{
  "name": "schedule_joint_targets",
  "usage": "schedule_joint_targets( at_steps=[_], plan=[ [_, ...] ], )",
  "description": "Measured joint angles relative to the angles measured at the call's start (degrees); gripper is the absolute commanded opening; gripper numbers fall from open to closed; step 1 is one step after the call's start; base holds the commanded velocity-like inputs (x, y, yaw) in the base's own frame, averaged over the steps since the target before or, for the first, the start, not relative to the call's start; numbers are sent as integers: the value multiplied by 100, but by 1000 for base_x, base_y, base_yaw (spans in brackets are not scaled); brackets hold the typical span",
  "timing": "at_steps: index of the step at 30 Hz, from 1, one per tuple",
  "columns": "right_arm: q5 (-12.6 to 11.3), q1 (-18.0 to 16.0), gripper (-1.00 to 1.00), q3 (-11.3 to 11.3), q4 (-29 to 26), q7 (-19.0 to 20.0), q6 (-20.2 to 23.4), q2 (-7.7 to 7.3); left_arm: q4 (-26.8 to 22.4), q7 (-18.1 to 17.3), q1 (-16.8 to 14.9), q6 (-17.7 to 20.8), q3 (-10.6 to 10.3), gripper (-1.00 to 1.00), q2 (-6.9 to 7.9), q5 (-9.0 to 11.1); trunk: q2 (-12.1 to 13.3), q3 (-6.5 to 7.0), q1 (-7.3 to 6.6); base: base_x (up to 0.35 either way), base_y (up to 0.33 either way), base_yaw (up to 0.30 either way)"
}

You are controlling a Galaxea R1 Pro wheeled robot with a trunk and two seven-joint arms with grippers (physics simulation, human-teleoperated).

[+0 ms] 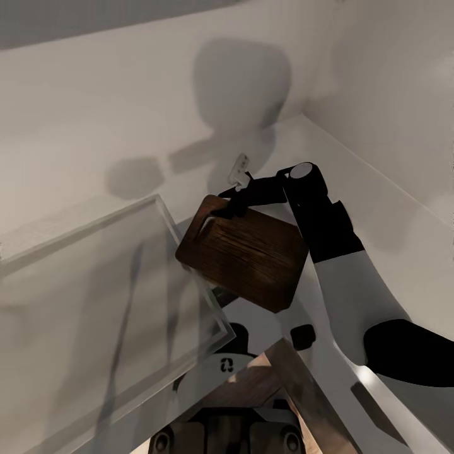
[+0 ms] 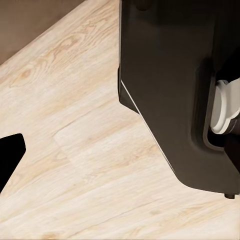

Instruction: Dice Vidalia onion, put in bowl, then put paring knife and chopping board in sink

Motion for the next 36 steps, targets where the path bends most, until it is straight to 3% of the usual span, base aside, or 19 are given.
schedule_joint_targets(
  at_steps=[6, 17, 19, 25, 30, 36],
  plan=[
    [-3, 0, -100, -18, -10, -1, 35, 0, 0, 1, 0, 0, 0, 100, 0, 0, 0, 54, 0, 0, 0, 0],
    [-12, 0, -100, -62, -164, -16, 850, -19, 0, 1, 0, 0, 0, 100, 0, 0, 1, 103, 0, 0, 0, 0],
    [-14, 0, -100, -180, -166, -24, 947, -60, 0, -2, 0, 0, 0, 100, 0, 0, 1, 103, 1, 0, 0, 0],
    [-11, 0, -100, -856, -168, -49, 1203, -134, 0, 0, 0, -8, 0, 100, 0, 0, 1, 104, 1, 0, 0, 0],
    [-6, 0, -100, -1111, -167, -70, 1458, -152, 0, 1, 0, -9, 0, 100, 0, 0, 1, 104, 0, 0, 0, 0],
    [-11, 1, -100, -1184, -320, -121, 1889, -150, 0, 1, 0, -9, 0, 100, 0, 0, 0, 104, 0, 0, 0, 0]
  ],
)
